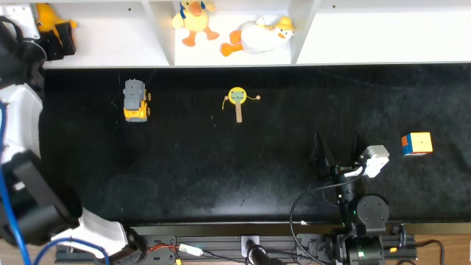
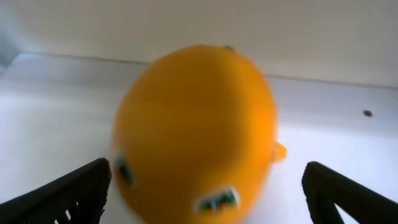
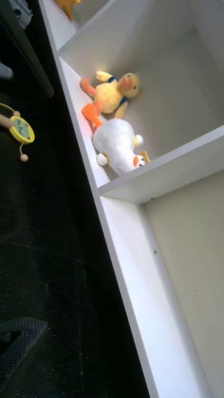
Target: Store Toys
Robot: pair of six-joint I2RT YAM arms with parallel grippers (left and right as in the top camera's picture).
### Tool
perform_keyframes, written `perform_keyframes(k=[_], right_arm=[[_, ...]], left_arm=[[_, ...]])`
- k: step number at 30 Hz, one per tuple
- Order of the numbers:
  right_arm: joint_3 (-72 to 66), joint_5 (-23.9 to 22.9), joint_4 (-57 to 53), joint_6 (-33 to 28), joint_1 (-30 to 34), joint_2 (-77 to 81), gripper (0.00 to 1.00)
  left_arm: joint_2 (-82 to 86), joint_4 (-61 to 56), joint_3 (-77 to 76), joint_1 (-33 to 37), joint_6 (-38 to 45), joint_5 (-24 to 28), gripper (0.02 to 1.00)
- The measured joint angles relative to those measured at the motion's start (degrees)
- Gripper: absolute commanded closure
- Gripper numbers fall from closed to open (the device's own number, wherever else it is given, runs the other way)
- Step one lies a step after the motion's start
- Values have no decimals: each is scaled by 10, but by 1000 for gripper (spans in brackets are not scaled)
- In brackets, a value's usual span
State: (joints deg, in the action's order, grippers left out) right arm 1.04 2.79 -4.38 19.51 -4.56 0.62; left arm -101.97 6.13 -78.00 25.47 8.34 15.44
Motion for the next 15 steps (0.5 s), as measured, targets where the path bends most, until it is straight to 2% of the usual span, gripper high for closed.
perform_keyframes(k=[9,15], right_arm=[[0,0,0,0,0,0,5],[0,0,0,0,0,0,5]], left_arm=[[93,108,0,0,26,-26,23],[113,219,-1,0,28,-33,20]])
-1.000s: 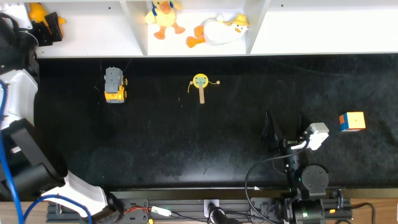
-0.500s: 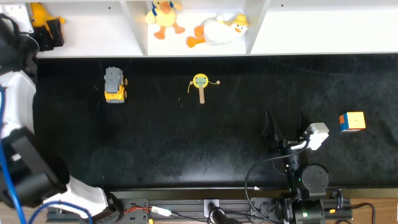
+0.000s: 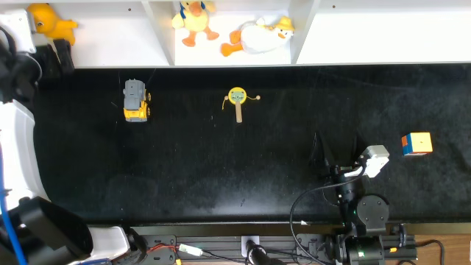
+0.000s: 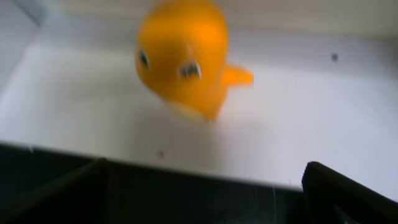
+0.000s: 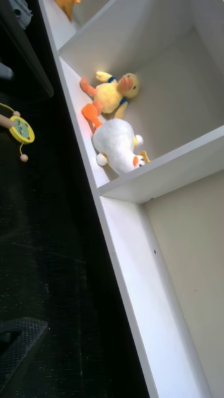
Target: Store Toys
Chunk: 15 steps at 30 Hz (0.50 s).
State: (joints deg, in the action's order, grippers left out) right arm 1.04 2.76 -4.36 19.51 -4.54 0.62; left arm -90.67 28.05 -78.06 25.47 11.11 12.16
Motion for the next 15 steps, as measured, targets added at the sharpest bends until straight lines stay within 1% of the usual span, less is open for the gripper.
perform_keyframes(k=[5,11,15], right_arm=[[0,0,0,0,0,0,7],[0,0,0,0,0,0,5],[0,0,0,0,0,0,5]], left_arm=[[23,102,0,0,0,1,20],[97,221,0,0,1,17,20],[146,259,4,-16,5,21,18]])
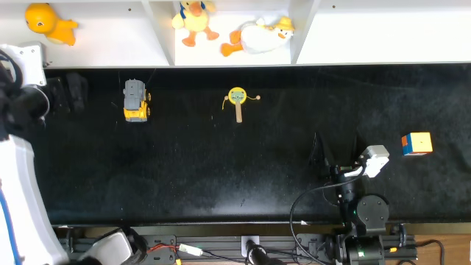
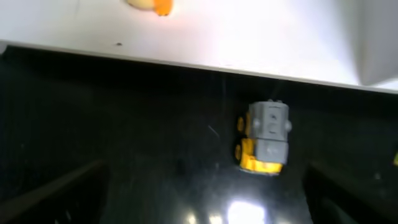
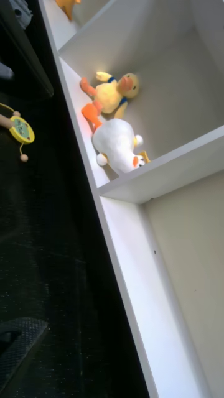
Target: Store Toys
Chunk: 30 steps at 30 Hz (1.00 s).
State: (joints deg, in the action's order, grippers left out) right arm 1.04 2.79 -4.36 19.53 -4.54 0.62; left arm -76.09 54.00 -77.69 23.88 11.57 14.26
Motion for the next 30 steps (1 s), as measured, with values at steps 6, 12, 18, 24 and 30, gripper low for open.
perform_keyframes(k=[6,12,18,24,30], right_arm=[[0,0,0,0,0,0,5],[0,0,0,0,0,0,5],[0,0,0,0,0,0,5],[0,0,0,0,0,0,7],[0,0,0,0,0,0,5]], left_arm=[[37,-16,61,-80,-9,-27,20],[33,-116,160,-165,-52,-104,20],[32,-211,245,-172,-73,-120,20],[11,-278,281,-172,-76,-120,20],[-63,-342,282,-172,-76,-117,20]])
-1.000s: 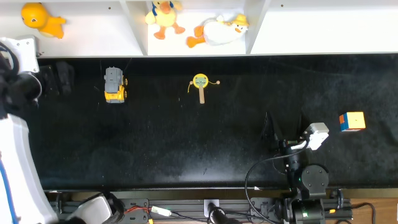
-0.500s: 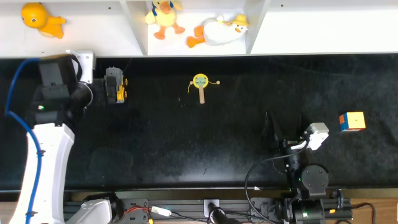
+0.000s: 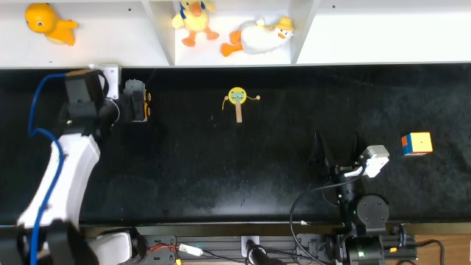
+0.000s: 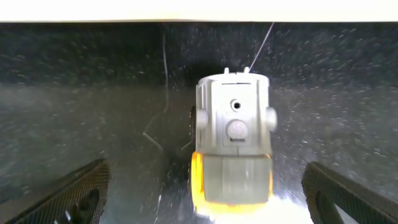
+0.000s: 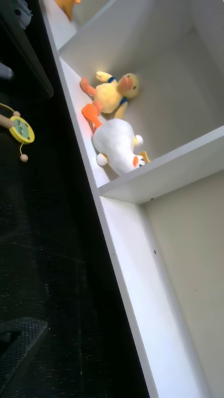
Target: Store Toys
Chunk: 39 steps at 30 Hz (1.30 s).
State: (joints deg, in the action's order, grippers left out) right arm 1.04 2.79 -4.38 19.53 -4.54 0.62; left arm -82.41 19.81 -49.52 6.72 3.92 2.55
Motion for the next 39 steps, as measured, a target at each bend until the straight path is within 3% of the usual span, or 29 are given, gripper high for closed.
perform_keyframes(k=[8,14,20,27,31,39], right_arm=[[0,0,0,0,0,0,7],[0,0,0,0,0,0,5],[0,0,0,0,0,0,5],[0,0,0,0,0,0,5],[0,0,0,0,0,0,5],[0,0,0,0,0,0,7]], left_arm=[[-74,-49,3,0,0,24,18],[-76,-55,3,0,4,28,115],[-85,-56,3,-12,5,28,134],[-109,-57,3,-24,5,28,222],[-109,-59,3,-25,5,23,349],[-109,-68,3,-25,7,19,503]])
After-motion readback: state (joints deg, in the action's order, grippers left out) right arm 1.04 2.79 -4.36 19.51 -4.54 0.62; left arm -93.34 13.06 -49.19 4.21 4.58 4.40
